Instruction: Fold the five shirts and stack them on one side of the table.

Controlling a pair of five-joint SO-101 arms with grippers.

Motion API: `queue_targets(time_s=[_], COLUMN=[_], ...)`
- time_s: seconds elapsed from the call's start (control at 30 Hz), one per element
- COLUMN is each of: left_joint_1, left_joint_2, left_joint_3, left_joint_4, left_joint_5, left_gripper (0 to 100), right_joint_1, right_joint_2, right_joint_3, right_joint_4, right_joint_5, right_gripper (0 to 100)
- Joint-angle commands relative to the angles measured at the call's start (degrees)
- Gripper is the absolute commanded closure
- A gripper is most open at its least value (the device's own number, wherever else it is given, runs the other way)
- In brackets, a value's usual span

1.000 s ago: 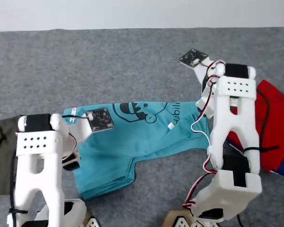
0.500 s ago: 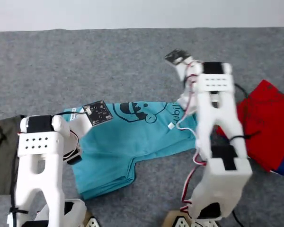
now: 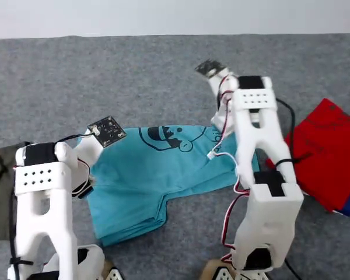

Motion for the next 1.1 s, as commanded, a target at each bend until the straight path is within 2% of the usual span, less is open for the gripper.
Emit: queue_targets(time_s=[0.0,0.13,0.27,0.43,0.7,0.8,0.9,1.07], left_joint_1=[-0.53,-0.53,-0.53,-0.62,-0.62,-0.62,-0.62,-0.62], left_joint_2=[-0.97,-0.97,-0.97,-1.41,-1.41,-1.41,-1.41,-1.41], left_joint_3=[-0.22,-0.22,0.48,5.41,6.46,6.37,6.37,6.37], left_joint_4=[-0.79,-0.79,-1.14,-5.45,-5.63,-5.63,-5.63,-5.63], left_joint_5=[0.18,0.18,0.18,0.18,0.18,0.18,0.18,0.18], left_gripper=[90,90,90,90,90,90,90,90], right_joint_1=[2.07,2.07,1.80,1.89,1.98,1.98,1.98,2.33], right_joint_2=[-0.48,-0.31,2.95,7.96,12.35,12.53,12.88,13.05], right_joint_3=[-5.54,-5.45,-5.45,-5.71,-5.71,-5.71,-5.71,-5.71], right_joint_4=[1.19,2.59,2.59,2.59,-3.12,-8.13,-13.23,-18.95], right_joint_5=[-1.49,-11.69,-17.76,-23.47,-23.30,-22.95,-17.14,-13.19], right_gripper=[91.7,81.4,81.1,80.9,81.3,87.9,95.4,93.5])
